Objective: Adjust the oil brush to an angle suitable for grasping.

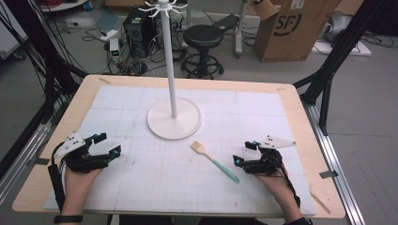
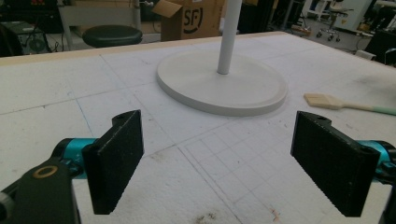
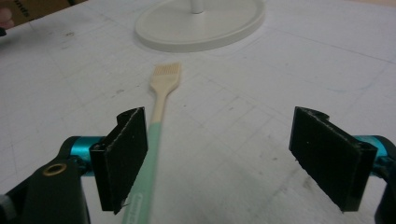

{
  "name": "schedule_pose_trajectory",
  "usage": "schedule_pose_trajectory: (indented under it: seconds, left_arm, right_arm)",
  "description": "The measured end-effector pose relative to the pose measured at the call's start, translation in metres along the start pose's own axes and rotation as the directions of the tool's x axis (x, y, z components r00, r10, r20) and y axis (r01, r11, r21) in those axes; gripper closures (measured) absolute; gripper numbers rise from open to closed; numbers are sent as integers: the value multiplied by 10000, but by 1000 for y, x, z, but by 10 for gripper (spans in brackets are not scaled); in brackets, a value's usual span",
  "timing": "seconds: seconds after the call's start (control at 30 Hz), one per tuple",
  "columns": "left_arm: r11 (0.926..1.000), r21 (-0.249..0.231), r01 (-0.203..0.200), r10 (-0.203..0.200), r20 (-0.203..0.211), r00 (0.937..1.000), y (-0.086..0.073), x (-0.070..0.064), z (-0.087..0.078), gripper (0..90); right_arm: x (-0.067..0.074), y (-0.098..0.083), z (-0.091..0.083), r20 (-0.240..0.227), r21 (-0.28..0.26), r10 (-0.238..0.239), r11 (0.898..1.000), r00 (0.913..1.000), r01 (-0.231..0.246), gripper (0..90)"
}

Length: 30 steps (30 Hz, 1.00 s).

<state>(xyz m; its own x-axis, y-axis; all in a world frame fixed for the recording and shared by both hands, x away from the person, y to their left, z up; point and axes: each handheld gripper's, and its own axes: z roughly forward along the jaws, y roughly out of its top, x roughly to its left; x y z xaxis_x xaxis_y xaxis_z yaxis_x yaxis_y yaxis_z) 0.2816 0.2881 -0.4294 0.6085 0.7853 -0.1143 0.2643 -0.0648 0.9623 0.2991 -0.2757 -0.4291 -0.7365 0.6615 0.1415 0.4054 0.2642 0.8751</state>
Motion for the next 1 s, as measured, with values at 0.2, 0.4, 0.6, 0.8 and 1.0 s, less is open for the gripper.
schedule_pose_trajectory:
  seconds: [0.2, 0.4, 0.6, 0.8, 1.0]
  left_arm:
    - [10000, 27, -6, 6, -12, 10000, 0, 0, 0, 177]
    - [10000, 25, 17, -16, -37, 10000, 0, 0, -1, 177]
    - [10000, -24, 70, -70, -87, 9999, 0, 1, -2, 173]
    - [10000, -34, 89, -89, -64, 9999, 0, 1, -2, 173]
    - [9999, -59, 114, -114, -61, 9999, 1, 1, -3, 173]
  right_arm:
    - [6, 4, 11, -187, 163, 41, 9999, 9998, -38, 243]
    - [14, 7, 25, -397, 505, -40, 9987, 9992, 60, 290]
    - [25, 10, 40, -543, 910, -179, 9956, 9984, 228, 373]
    - [36, 12, 57, -611, 1568, -309, 9868, 9977, 401, 446]
    - [40, 12, 65, -620, 1995, -478, 9781, 9969, 593, 535]
